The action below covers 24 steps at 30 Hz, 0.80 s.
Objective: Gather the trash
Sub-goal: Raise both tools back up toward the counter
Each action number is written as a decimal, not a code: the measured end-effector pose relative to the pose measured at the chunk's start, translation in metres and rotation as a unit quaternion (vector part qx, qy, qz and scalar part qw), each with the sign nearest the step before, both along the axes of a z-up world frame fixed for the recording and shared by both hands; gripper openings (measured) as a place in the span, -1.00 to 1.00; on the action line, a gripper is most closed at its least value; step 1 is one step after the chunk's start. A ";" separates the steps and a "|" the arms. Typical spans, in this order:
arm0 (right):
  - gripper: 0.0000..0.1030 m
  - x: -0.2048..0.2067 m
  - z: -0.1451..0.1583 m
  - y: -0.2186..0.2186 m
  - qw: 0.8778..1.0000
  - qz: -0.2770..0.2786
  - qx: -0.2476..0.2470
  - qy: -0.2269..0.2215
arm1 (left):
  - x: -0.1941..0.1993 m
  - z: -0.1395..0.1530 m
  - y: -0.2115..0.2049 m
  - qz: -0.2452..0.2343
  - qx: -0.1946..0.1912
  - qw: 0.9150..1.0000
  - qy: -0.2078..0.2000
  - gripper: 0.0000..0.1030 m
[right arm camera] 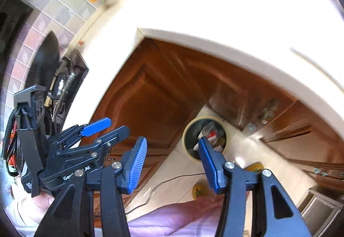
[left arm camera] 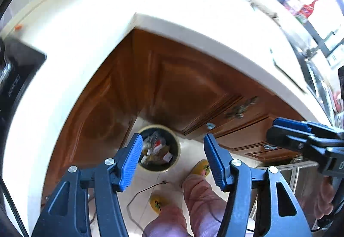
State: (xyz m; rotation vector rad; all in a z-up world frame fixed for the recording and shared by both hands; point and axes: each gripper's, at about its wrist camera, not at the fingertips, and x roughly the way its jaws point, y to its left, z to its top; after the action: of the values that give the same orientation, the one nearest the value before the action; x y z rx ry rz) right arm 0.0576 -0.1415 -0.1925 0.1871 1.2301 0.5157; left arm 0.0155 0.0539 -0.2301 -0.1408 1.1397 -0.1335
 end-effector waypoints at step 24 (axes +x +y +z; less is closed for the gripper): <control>-0.02 -0.011 0.150 -0.089 0.983 -0.119 0.001 -0.140 | 0.006 0.166 -0.066 -0.111 0.013 0.974 -0.195 0.59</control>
State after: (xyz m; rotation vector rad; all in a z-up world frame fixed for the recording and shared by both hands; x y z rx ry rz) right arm 0.0469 -0.2302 -0.0424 0.2515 0.9171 0.3217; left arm 0.0211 -0.0123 -0.0636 0.0371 0.7620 -0.3315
